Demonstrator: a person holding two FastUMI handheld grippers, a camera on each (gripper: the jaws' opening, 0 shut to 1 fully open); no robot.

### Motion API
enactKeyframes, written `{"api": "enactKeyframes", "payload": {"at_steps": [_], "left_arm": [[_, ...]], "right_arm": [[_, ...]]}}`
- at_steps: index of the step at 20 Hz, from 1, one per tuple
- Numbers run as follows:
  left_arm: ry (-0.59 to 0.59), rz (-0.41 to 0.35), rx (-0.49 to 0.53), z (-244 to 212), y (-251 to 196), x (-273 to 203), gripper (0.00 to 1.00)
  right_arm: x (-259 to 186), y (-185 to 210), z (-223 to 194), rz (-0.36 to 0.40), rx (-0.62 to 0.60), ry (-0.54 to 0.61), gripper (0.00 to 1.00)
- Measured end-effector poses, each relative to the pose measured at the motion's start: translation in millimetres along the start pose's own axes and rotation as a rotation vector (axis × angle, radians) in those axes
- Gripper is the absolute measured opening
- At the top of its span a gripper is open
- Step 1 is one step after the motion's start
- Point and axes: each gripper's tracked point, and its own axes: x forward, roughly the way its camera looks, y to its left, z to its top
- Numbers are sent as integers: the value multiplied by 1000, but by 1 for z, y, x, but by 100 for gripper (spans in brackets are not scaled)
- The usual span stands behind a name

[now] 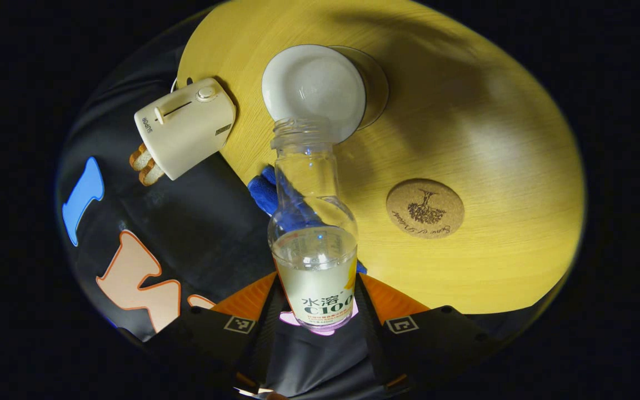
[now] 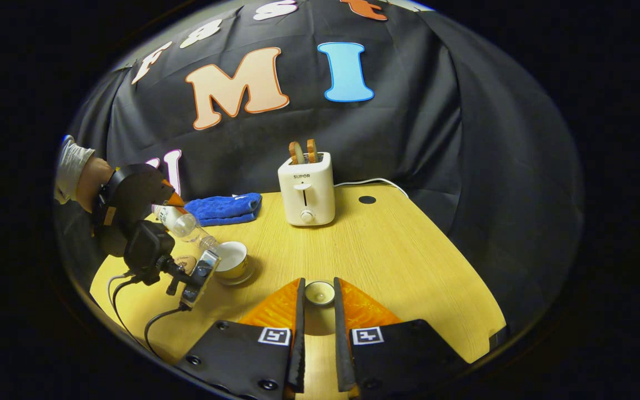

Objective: Open the teacup lid with one hand, grasp the water bottle and pour water into the teacup with the other hand; after pouring, place the water bottle on the coaster and then close the teacup lid.

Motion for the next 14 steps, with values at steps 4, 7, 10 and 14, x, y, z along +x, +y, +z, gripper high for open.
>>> {"api": "enactKeyframes", "payload": {"at_steps": [4,7,10,14], "left_arm": [[-58,-11,-137,10,-14,3,68],[-117,-43,-307,22,-36,0,70],[-181,-66,-492,32,-51,-2,70],[-260,-52,-741,39,-53,-5,70]], "right_arm": [[-1,6,1,14,-10,10,27],[-2,13,1,24,-22,21,26],[0,22,5,34,-46,26,26],[4,40,13,54,-89,29,26]]}}
